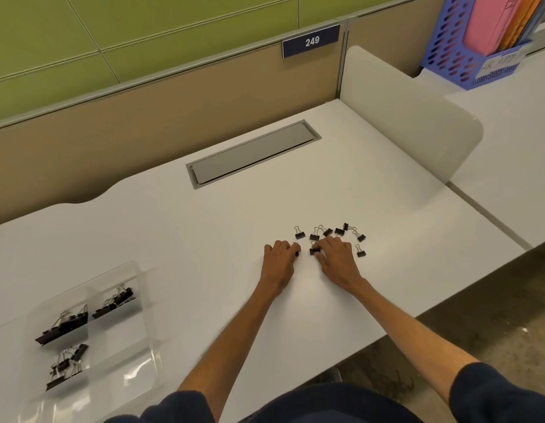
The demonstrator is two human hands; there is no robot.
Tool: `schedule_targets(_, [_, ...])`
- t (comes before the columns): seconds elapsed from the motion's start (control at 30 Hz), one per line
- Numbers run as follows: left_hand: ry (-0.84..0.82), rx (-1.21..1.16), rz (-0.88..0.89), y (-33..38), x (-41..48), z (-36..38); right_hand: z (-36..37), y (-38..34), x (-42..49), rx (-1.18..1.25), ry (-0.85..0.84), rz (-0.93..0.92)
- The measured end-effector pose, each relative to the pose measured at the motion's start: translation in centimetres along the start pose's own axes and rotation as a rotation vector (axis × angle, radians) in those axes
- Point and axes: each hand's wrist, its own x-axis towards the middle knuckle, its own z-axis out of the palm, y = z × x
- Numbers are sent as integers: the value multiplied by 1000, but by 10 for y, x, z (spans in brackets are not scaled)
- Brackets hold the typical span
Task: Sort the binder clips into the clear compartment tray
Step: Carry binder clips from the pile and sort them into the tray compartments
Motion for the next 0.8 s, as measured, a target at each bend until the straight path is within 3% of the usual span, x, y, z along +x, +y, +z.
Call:
schedule_targets(0.27, [19, -92, -40, -7, -9, -6, 1, -11, -6, 193, 66, 0])
schedule_targets(0.53, [72, -114, -108, -25, -28, -23, 3, -40, -1, 59, 126, -150])
schedule_targets(0.8, [178, -170, -224, -58, -62, -48, 22, -95, 8, 297, 9, -182])
